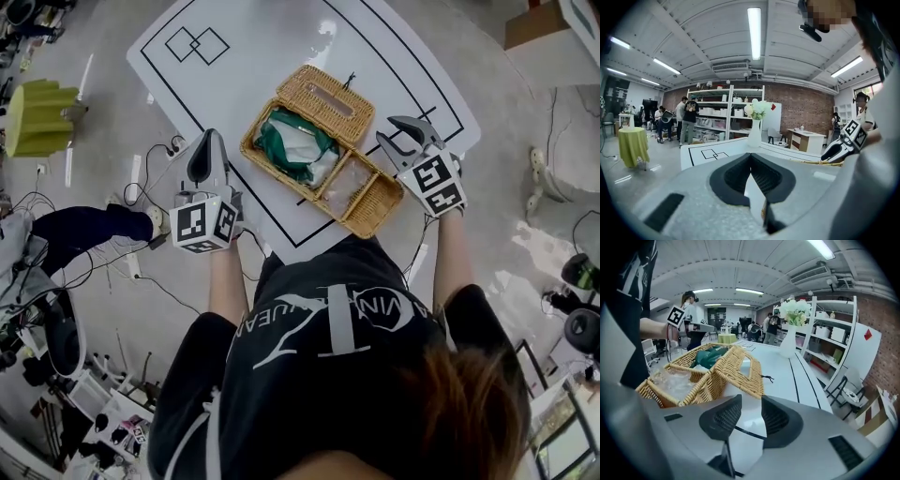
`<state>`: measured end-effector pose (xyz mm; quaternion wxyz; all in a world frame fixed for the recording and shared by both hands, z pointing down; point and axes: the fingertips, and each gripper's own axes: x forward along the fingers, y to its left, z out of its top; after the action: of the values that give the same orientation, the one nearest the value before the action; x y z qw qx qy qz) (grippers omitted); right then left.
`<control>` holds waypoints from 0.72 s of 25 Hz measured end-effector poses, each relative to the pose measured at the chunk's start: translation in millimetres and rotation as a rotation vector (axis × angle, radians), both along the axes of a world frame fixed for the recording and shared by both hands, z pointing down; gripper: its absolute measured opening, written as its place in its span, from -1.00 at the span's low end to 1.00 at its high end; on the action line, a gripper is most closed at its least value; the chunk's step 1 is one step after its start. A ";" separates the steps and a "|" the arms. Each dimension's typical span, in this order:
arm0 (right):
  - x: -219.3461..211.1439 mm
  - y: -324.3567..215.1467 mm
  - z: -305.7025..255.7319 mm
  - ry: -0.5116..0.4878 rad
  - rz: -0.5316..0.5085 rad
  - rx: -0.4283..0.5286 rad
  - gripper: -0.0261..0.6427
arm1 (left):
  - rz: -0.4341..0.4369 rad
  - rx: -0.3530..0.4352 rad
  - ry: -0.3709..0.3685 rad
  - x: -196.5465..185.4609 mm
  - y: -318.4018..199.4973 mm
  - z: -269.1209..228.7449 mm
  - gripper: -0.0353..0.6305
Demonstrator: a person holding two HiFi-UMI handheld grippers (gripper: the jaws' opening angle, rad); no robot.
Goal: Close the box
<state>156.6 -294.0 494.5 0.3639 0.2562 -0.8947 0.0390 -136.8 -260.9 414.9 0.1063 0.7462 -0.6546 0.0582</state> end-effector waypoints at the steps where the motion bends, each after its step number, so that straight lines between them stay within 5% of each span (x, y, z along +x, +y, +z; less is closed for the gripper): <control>1: -1.7 -2.3 2.8 0.013 -0.021 0.012 -0.53 | -0.004 -0.003 0.001 0.7 0.4 0.6 -0.86; 7: -20.5 -7.1 19.3 0.127 -0.156 0.106 -0.52 | -0.034 -0.013 -0.007 1.2 6.0 0.3 -0.86; 18: -23.3 -22.7 20.4 0.136 -0.147 0.182 -0.52 | -0.065 -0.030 -0.012 -4.3 18.3 2.7 -0.86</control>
<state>133.3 -316.6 514.9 0.4008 0.2242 -0.8841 -0.0864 -141.2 -242.6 417.7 0.1154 0.7225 -0.6781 0.0693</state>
